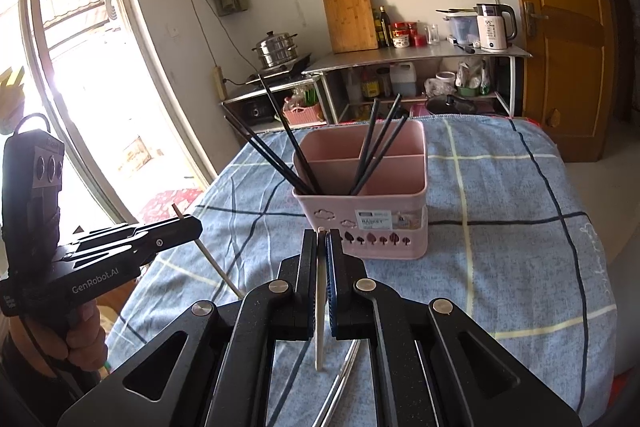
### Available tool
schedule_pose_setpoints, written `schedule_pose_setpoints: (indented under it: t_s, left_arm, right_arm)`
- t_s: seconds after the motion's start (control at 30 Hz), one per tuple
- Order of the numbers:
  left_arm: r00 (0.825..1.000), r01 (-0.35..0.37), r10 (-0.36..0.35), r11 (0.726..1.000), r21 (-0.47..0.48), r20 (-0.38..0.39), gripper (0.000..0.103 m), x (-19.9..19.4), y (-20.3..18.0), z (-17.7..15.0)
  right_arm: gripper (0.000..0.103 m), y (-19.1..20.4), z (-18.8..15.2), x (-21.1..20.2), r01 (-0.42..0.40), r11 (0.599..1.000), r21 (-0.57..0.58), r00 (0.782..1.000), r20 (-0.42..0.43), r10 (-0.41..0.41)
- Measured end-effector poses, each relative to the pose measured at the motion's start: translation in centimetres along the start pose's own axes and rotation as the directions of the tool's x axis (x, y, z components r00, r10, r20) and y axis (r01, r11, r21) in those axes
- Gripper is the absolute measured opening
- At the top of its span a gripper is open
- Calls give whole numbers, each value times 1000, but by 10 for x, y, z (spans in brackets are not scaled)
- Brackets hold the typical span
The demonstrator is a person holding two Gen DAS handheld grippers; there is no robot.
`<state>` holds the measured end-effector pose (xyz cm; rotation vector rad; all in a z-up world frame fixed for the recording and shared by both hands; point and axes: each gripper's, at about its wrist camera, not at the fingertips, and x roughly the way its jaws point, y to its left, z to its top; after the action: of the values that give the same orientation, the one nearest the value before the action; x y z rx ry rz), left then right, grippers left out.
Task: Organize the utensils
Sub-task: 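Lift both wooden chopsticks and carry them over the pink basket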
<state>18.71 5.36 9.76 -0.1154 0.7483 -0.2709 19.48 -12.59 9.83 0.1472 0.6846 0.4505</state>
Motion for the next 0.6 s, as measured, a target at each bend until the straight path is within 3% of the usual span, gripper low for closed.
schedule_pose_setpoints:
  t_s: [0.33,0.6]
  left_arm:
    - [1000,16,-16,1000,3,-6,5,-9,-5,3]
    - [998,32,-33,999,12,54,5,-24,-12,42]
  right_arm:
    - [4,-5,5,-13,-2,1000,3,1000,20,2]
    - [4,-10,37,-30,-4,1000,2,995,102,4]
